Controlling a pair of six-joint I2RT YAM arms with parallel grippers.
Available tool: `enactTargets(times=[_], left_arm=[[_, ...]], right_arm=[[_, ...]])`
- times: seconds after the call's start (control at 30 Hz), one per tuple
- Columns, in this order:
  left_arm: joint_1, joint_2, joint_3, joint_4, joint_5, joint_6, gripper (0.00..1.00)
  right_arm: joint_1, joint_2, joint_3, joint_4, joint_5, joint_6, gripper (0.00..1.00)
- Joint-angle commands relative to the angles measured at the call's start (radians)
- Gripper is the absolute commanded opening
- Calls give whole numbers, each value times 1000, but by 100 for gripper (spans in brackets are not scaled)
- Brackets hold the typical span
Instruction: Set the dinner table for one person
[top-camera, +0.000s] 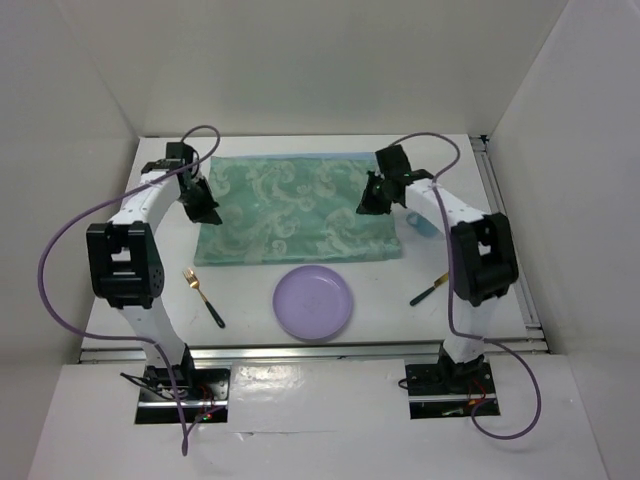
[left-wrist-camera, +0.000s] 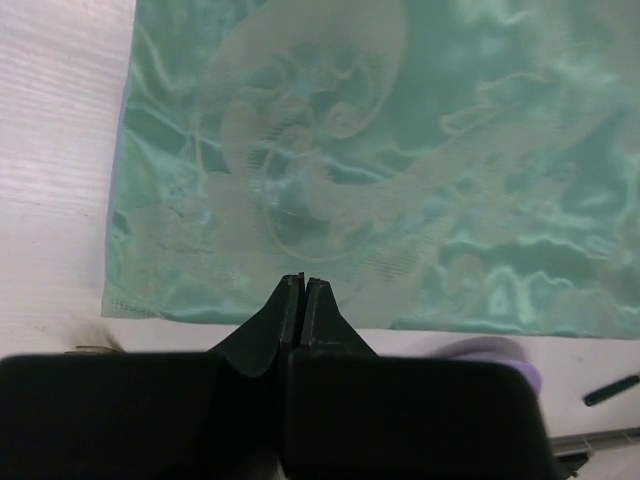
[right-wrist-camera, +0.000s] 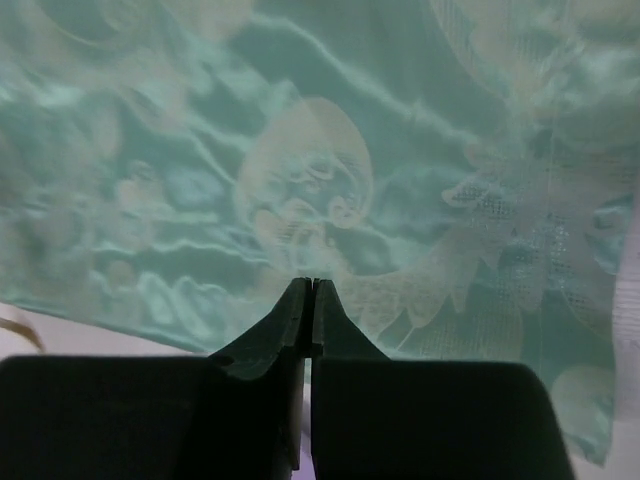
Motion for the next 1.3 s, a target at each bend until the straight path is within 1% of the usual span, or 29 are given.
enactTargets(times=[0.0,0.17,0.2,0.37,0.47,0.57,0.6,0.73,0.87,0.93,1.0,1.03,1.1,1.17,1.2,1.23,1.27], left_arm=[[-22,52,-5,18,-67,-17,0],[-42,148,15,-5,-122,-26,0],[-42,160,15,-5,-122,-26,0],[-51,226,15,-5,-160,-26,0],[-62,226,-9,-5,-160,-26,0],[-83,226,-32,-5,-160,-26,0],[-109,216,-51,-5,-160,-26,0],[-137,196,-83,4,-170,-26,0],[-177,186,-105,13,-160,-46,0],[-189,186,-105,3,-173,-55,0],[-199,177,-92,-13,-185,-55,0],[-199,177,-59,-51,-194,-55,0],[-199,150,-33,-78,-213,-55,0],[-199,108,16,-120,-245,-55,9],[-199,96,38,-134,-254,-55,15],[-199,84,56,-146,-265,-46,21],[-199,62,99,-161,-265,-46,30]], right_arm=[[23,103,64,-92,36,-41,0],[35,196,73,-82,79,-21,0],[35,222,73,-82,106,-7,0],[35,263,41,-82,192,58,0],[44,210,-56,-82,273,101,0],[44,161,-122,-82,307,127,0],[34,130,-161,-71,307,138,0],[34,82,-221,-71,332,147,0],[34,82,-232,-81,367,148,0],[34,82,-213,-95,376,148,0],[34,82,-188,-109,376,148,0],[34,82,-179,-109,376,148,0],[34,49,-168,-120,376,134,0],[60,3,-139,-120,357,122,0],[60,-14,-128,-129,357,122,0],[76,-29,-113,-129,347,112,0],[95,-63,-79,-138,347,99,0]])
